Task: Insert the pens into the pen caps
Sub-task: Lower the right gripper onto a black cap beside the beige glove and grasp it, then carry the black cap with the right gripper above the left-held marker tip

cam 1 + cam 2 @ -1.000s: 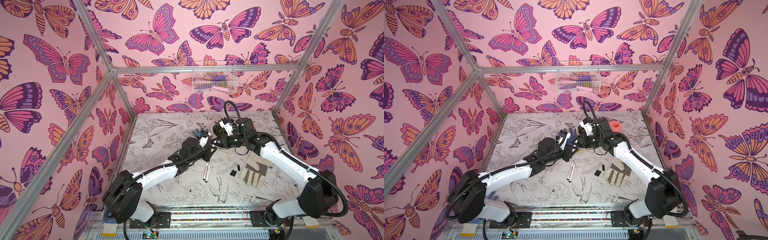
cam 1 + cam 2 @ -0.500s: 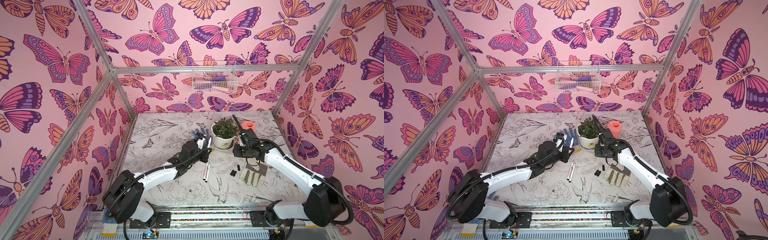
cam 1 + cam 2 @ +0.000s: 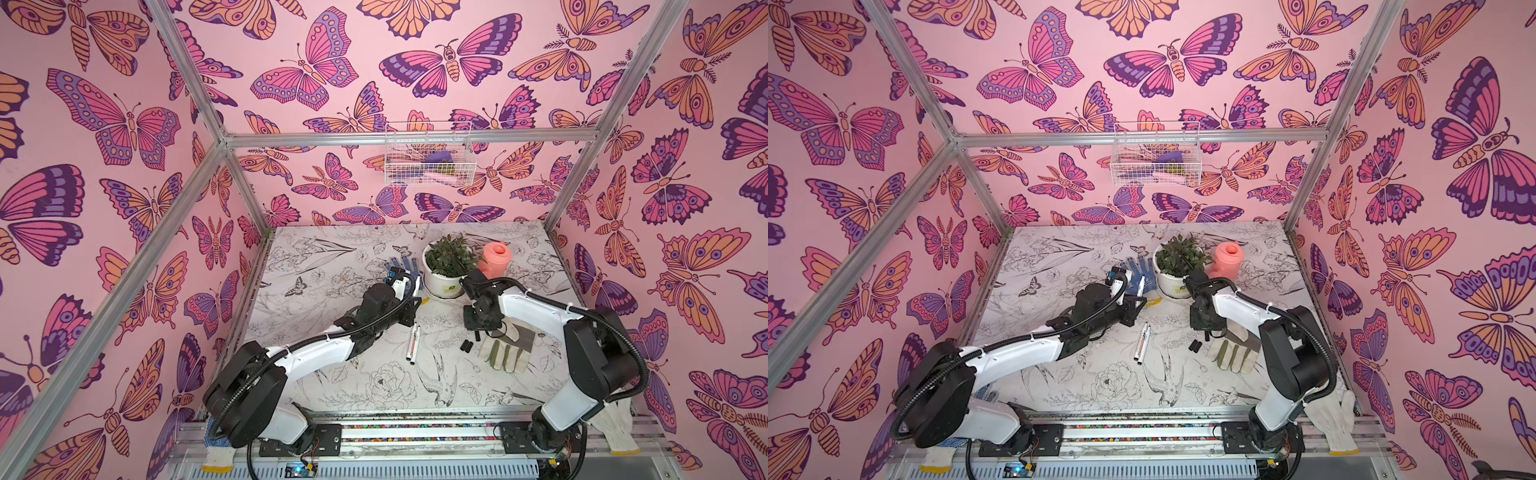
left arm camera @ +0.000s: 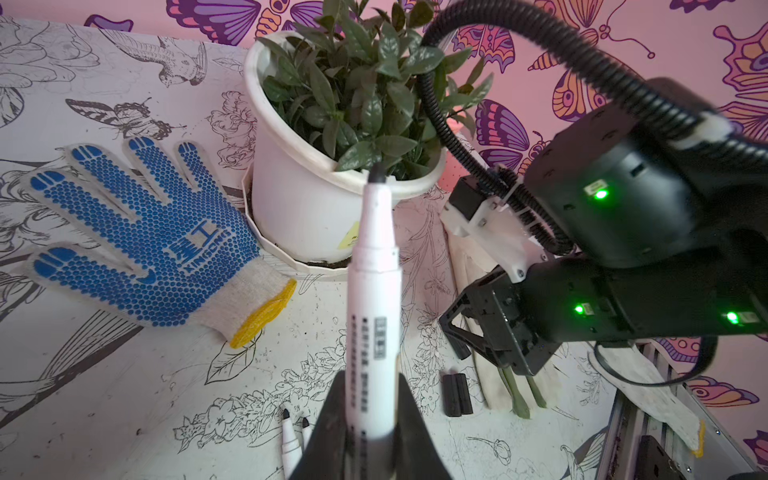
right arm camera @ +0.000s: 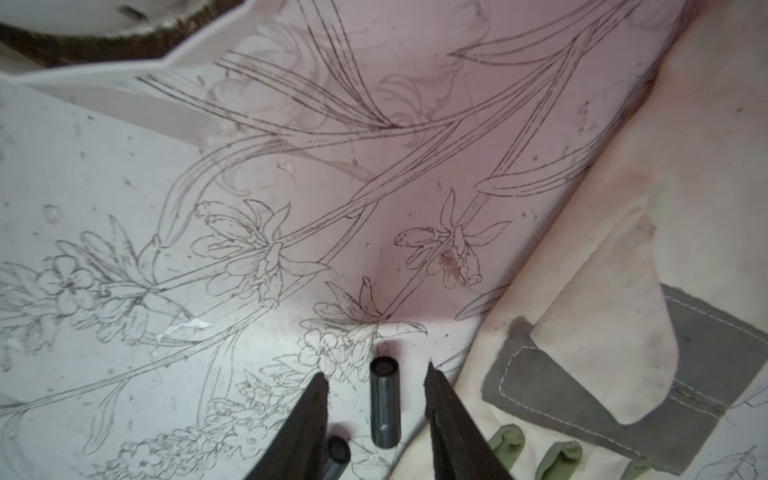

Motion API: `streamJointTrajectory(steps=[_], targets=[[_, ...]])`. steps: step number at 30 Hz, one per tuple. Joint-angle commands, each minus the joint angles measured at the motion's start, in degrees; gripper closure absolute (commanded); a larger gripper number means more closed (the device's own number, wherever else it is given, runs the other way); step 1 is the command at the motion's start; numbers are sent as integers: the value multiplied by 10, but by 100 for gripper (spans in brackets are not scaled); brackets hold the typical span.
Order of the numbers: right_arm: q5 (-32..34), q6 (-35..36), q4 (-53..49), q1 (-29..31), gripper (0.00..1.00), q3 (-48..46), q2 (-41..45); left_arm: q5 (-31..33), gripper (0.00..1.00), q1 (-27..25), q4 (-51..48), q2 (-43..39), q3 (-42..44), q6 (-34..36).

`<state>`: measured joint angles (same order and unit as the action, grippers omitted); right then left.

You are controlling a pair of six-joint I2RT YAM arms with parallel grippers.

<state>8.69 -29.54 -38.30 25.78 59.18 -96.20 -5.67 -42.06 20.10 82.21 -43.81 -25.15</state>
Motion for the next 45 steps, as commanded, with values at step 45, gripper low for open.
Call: streamJointTrajectory(steps=[45], targets=[[-323, -47, 253, -32, 98, 15, 235, -47, 100, -36, 4, -7, -13, 76]])
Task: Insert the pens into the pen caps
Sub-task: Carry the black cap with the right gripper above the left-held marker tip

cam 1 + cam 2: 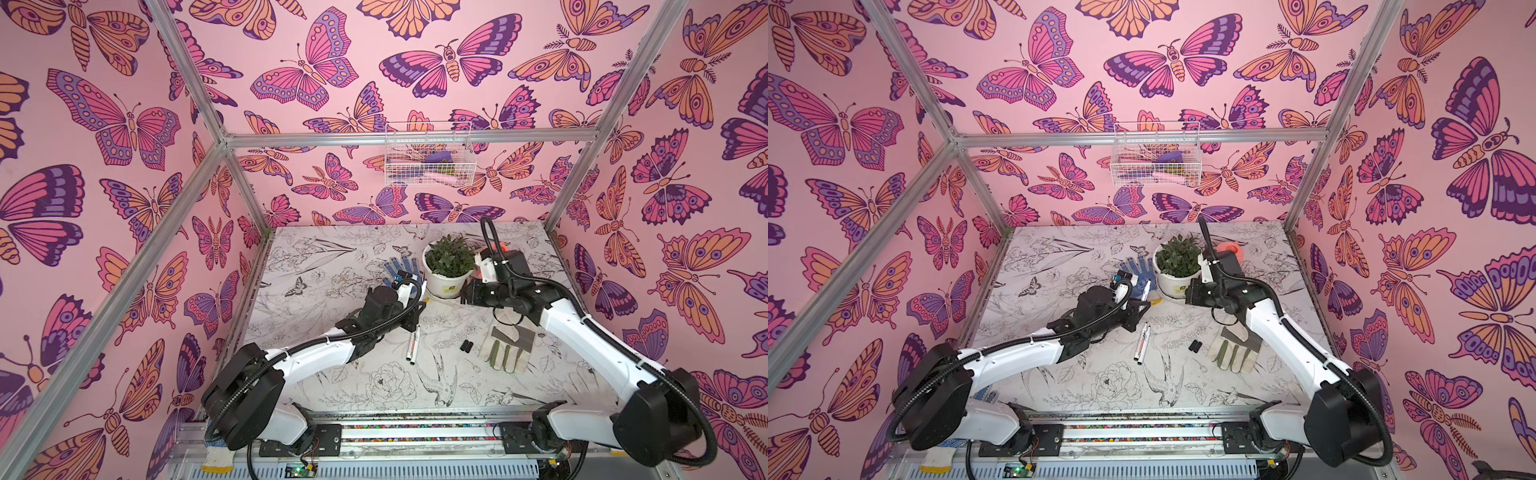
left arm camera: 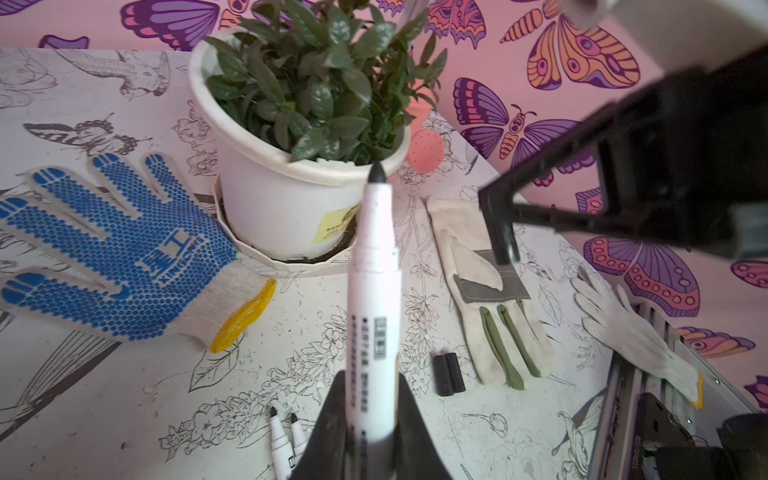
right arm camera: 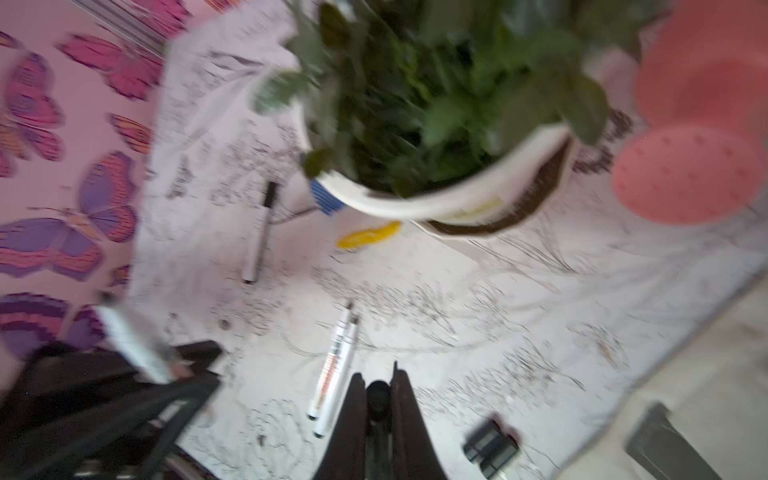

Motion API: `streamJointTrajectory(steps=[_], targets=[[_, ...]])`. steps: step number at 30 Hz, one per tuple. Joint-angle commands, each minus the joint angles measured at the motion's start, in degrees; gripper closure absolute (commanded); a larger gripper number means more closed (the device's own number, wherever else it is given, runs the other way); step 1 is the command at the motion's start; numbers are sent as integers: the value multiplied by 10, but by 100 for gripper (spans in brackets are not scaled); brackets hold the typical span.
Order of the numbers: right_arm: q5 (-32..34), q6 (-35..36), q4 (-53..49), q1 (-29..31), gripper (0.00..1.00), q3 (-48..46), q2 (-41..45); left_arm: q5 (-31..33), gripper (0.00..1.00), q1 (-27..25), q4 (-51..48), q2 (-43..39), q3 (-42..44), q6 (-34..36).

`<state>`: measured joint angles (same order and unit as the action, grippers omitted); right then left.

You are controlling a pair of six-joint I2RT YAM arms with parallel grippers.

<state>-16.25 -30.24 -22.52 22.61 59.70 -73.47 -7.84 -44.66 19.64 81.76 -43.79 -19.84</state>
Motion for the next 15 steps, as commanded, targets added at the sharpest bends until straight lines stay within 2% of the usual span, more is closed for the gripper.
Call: streamJointTrajectory(steps=[1, 6, 15], targets=[[-89, -56, 126, 1, 98, 9, 10, -31, 100, -14, 13, 0, -12, 27], [-128, -81, 199, 7, 98, 12, 7, -38, 100, -24, 23, 0, -14, 43], [-155, -56, 184, 26, 99, 17, -5, -41, 100, -25, 27, 1, -17, 44]])
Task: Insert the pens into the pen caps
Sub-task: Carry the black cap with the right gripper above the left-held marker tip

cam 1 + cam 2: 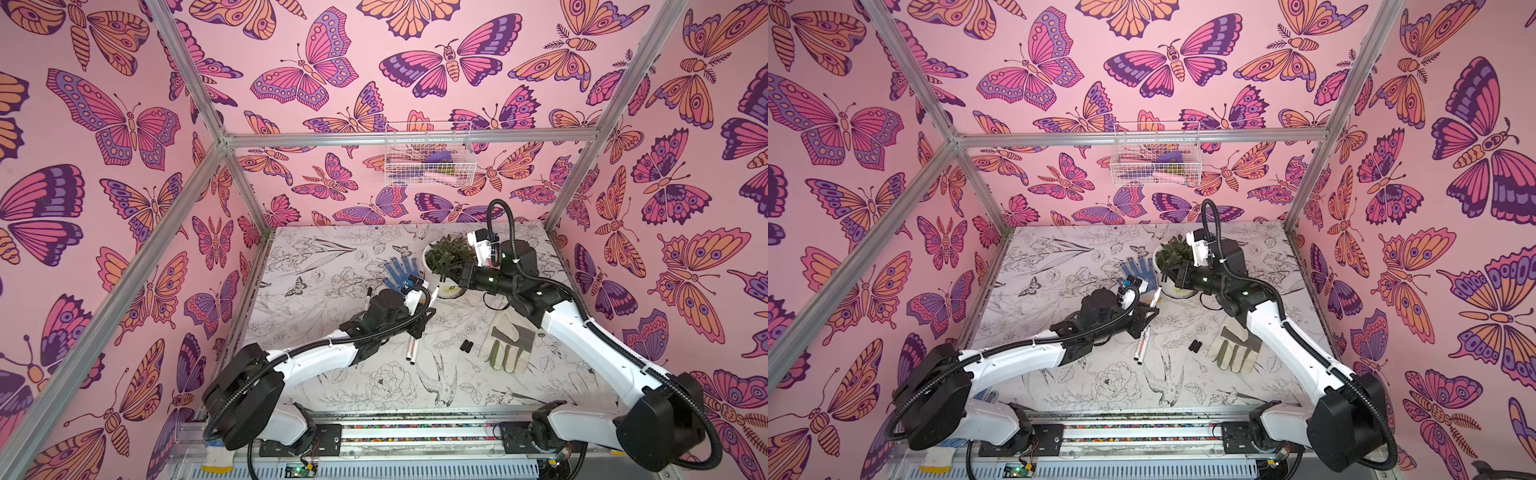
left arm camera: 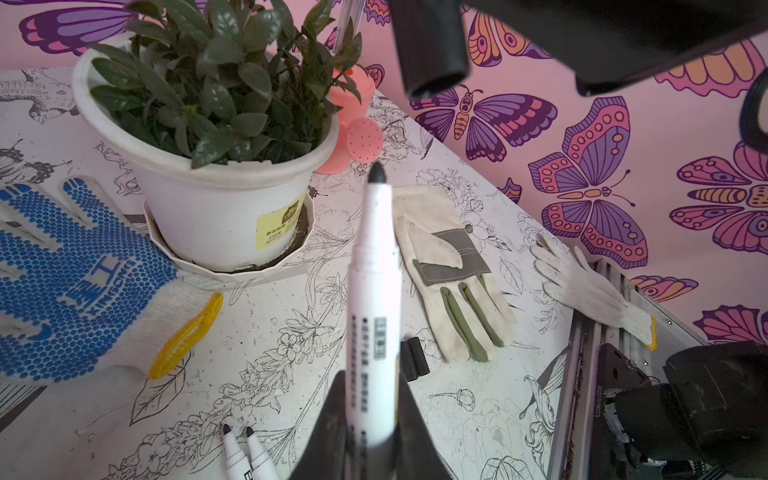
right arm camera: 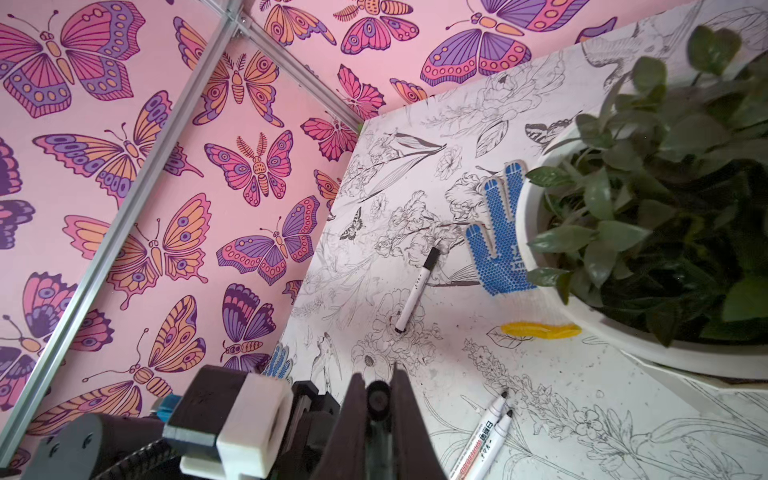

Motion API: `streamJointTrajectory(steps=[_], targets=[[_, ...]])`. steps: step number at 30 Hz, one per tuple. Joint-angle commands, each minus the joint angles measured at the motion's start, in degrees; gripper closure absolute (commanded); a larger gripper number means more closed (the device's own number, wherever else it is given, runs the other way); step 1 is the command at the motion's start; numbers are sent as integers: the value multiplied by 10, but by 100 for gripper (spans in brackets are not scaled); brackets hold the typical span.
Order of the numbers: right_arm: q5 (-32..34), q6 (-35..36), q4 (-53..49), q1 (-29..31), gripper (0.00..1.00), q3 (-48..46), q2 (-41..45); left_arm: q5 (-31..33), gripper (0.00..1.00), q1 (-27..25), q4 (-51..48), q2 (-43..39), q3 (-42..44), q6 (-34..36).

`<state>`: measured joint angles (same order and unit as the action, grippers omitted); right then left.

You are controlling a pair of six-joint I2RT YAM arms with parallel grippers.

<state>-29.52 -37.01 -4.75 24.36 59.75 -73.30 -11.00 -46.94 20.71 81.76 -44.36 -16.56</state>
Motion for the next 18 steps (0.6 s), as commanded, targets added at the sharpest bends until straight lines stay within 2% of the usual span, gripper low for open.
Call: streamJointTrajectory(steps=[1, 18], targets=[[-23, 16, 1, 9, 99, 18, -10, -9, 100, -2, 17, 2, -11, 11], [47, 39, 2, 11, 100, 19, -1, -14, 100, -2, 20, -1, -8, 11]])
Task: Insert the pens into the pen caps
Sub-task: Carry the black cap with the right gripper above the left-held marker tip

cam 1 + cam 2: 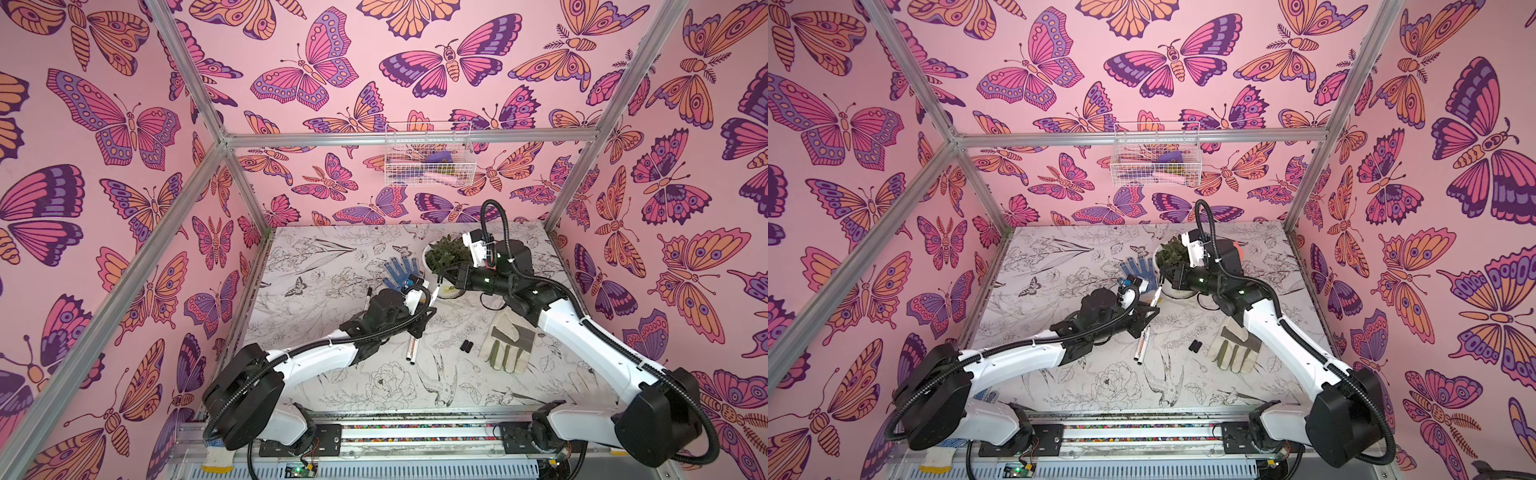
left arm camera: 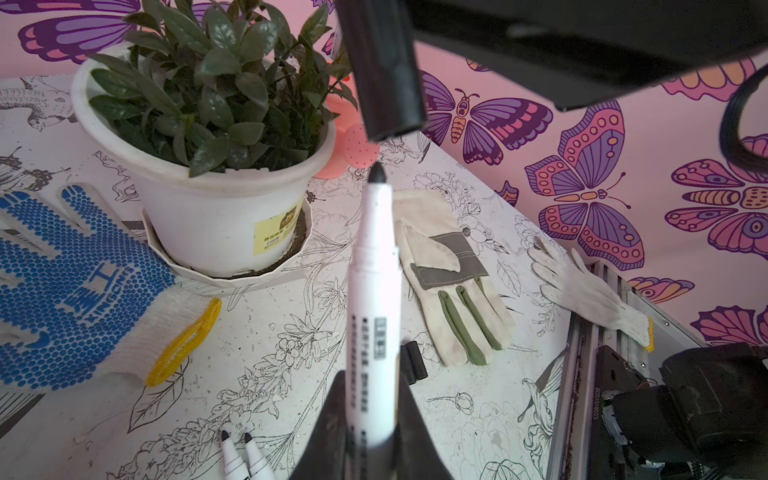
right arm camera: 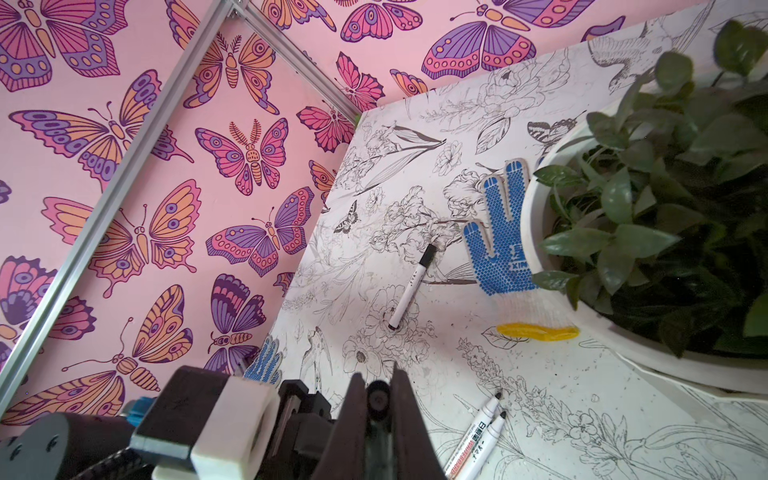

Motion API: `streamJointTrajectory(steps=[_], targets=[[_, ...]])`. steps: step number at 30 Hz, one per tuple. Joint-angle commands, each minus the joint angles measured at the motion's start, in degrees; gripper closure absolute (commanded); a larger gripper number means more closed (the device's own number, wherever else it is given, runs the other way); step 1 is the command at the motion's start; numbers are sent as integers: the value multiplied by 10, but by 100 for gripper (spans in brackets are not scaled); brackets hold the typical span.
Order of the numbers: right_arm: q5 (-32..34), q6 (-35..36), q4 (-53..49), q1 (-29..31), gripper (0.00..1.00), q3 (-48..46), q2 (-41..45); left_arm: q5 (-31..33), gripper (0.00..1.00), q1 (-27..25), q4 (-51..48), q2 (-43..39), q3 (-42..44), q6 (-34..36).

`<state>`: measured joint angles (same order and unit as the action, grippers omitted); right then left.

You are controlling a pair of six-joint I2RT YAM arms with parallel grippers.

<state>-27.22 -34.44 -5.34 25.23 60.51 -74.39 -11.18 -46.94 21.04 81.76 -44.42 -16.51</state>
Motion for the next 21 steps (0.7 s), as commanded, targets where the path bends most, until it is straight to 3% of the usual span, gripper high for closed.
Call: streamJointTrajectory(steps=[1, 12, 21], targets=[[29, 15, 5, 3, 100, 11, 8, -12, 100, -2, 16, -1, -8, 11], [-17, -13, 35, 4, 100, -7, -13, -9, 100, -2, 20, 1, -8, 9], [-2, 7, 11, 5, 100, -12, -7, -9, 100, -2, 24, 3, -9, 8]])
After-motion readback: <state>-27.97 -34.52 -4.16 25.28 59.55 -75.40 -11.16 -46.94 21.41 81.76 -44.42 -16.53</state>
